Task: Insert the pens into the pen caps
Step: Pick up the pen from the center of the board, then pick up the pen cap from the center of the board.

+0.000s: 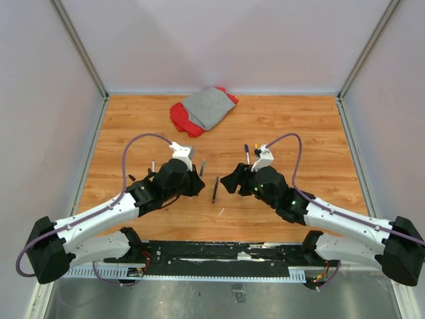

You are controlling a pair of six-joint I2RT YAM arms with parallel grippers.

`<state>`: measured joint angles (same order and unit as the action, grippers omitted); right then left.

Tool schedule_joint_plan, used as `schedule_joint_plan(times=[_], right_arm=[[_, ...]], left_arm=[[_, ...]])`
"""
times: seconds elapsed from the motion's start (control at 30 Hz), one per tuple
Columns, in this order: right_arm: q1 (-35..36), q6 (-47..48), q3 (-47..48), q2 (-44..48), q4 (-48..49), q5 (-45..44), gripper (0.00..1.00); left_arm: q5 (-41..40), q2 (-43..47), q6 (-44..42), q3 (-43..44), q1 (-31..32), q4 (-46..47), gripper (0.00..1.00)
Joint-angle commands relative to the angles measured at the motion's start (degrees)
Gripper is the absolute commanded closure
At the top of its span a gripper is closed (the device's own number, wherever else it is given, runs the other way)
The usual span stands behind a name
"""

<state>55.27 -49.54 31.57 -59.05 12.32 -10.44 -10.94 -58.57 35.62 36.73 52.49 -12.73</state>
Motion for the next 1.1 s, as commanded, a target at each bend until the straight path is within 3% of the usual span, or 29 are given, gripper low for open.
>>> schedule_joint_plan(times=[0.0, 0.13, 0.4, 0.7, 1.07], right_arm=[[0.81, 5.32, 4.99, 1.83, -15.79, -10.66, 0.33], [0.87, 3.66, 12.15, -3.22, -23.77, -13.19, 0.31], [1.67, 3.29, 31.97, -24.92, -33.25, -10.27, 0.28], [4.78, 1.68, 57.62, -49.58, -47.51, -10.45, 0.3], [6.43, -2.49, 65.32, -61.93, -47.88, -7.05, 0.38]], left_arm=[[3.69, 4.73, -4.81, 4.61, -9.84, -4.56, 1.0], [2.72, 10.17, -8.53, 8.44, -15.87, -9.5, 1.0], [-2.94, 21.98, -12.52, 15.15, -15.97, -20.28, 0.99], [-7.25, 25.11, -12.32, 17.23, -15.95, -26.11, 1.0], [-11.37, 31.26, -10.57, 14.02, -15.93, -24.99, 0.99]])
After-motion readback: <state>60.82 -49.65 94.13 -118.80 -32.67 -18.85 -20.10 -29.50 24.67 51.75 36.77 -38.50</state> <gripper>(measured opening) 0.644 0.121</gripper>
